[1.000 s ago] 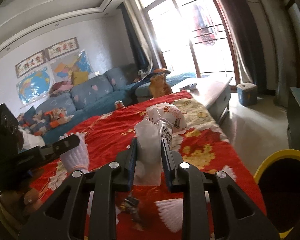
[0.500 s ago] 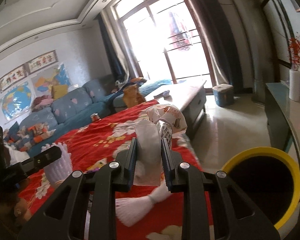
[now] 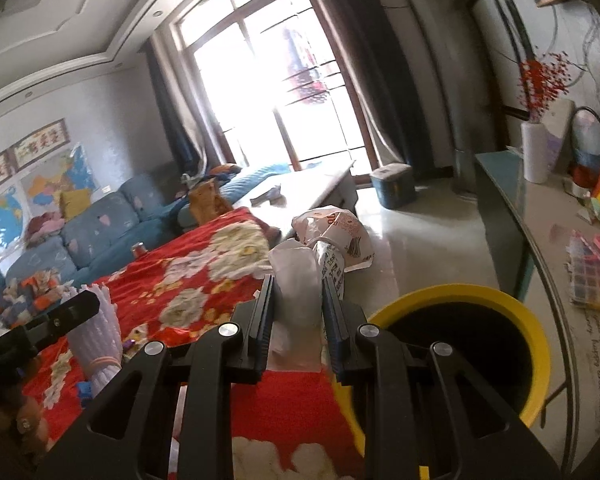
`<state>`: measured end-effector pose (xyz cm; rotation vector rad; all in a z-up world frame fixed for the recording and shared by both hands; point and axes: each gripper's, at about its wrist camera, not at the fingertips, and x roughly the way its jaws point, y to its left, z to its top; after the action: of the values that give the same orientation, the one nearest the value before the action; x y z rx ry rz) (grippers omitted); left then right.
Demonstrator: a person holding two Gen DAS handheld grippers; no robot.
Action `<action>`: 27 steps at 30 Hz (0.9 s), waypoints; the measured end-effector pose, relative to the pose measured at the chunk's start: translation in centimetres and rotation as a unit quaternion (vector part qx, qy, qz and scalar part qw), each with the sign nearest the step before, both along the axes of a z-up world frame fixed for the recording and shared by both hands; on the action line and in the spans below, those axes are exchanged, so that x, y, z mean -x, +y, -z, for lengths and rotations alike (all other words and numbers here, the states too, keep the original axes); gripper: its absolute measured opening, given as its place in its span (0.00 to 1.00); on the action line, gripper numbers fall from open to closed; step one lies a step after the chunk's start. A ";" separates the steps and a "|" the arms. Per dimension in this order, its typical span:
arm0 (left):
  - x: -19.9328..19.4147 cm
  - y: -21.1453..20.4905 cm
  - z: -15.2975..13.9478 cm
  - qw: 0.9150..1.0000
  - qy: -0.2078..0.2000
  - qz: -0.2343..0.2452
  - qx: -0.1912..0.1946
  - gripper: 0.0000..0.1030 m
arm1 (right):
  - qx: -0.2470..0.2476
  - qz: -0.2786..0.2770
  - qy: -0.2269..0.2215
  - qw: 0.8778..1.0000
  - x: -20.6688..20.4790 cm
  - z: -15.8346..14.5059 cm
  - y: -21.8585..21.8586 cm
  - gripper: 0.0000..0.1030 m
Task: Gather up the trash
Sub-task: 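Carry the white foam net to the yellow bin with the right gripper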
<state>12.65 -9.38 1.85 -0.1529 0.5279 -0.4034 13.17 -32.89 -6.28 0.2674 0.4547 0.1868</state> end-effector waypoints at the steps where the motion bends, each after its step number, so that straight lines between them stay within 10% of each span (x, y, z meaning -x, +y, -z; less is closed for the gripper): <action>1: -0.1 -0.5 0.0 1.000 0.000 0.003 -0.002 0.22 | -0.001 0.005 0.002 1.000 0.0 0.1 -0.5 0.22; 27: -4.5 -13.0 3.4 0.996 0.020 0.049 -0.072 0.23 | -0.051 0.075 0.078 0.993 0.0 3.5 -10.0 0.22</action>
<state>17.10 -22.34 -1.60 0.0049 0.6046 -0.4575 13.18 -42.89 -9.76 0.4180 0.5794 0.0417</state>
